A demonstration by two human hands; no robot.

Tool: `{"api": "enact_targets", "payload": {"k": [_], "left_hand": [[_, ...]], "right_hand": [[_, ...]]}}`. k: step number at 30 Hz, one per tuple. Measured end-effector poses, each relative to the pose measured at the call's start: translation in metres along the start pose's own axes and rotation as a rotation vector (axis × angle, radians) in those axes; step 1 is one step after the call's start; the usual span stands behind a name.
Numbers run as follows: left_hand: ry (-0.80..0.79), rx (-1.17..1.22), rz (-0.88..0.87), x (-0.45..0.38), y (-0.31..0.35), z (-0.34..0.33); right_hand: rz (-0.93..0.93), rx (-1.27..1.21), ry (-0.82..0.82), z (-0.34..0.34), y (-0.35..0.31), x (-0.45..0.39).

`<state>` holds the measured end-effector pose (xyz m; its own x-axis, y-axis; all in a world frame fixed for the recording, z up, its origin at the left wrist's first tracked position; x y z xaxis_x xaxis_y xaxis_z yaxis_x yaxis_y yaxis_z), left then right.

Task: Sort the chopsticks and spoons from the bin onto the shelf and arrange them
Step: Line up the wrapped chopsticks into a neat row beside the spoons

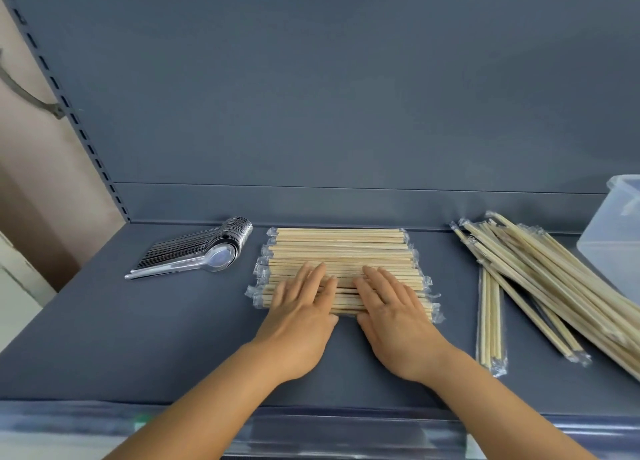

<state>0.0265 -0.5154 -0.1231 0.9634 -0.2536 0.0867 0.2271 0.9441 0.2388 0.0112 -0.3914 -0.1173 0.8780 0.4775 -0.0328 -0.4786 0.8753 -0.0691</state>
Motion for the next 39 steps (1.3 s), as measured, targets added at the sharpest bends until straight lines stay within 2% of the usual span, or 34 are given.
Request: {"api": "enact_targets", "payload": {"k": [2, 10, 17, 21, 24, 29, 34, 39], "left_hand": [[-0.052, 0.020, 0.026, -0.001, -0.001, -0.005], [-0.088, 0.029, 0.063, -0.003, -0.003, -0.007], [0.017, 0.033, 0.008, 0.000, 0.031, 0.013], [0.165, 0.100, -0.107, -0.009, 0.077, 0.030], [0.209, 0.155, -0.160, -0.023, 0.112, 0.034], [0.175, 0.153, -0.175, -0.051, 0.167, 0.026], [0.099, 0.127, -0.116, -0.078, 0.205, 0.007], [0.032, 0.120, -0.015, -0.097, 0.222, -0.010]], "right_hand": [[-0.032, -0.002, -0.114, -0.004, 0.002, 0.002], [-0.013, -0.033, -0.189, -0.008, 0.002, -0.003], [-0.062, -0.135, -0.040, 0.012, 0.014, 0.008], [-0.090, -0.097, 0.076, 0.036, 0.039, 0.020], [-0.166, -0.045, 0.123, 0.052, 0.068, 0.032], [-0.331, 0.065, 0.115, 0.068, 0.125, 0.054], [-0.483, 0.182, 0.084, 0.076, 0.173, 0.072], [-0.477, 0.215, -0.015, 0.071, 0.199, 0.075]]}}
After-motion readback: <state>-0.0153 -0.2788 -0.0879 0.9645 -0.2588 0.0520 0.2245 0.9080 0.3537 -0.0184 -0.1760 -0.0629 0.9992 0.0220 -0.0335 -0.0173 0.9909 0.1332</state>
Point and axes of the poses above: each hand's wrist, its own x-axis away from the middle knuckle, its own z-axis out of the back of the hand, y = z × x, the point moved 7 cm from there along -x, towards the middle knuckle, and after that the axes turned 6 degrees about x, right-handed, at the moved point
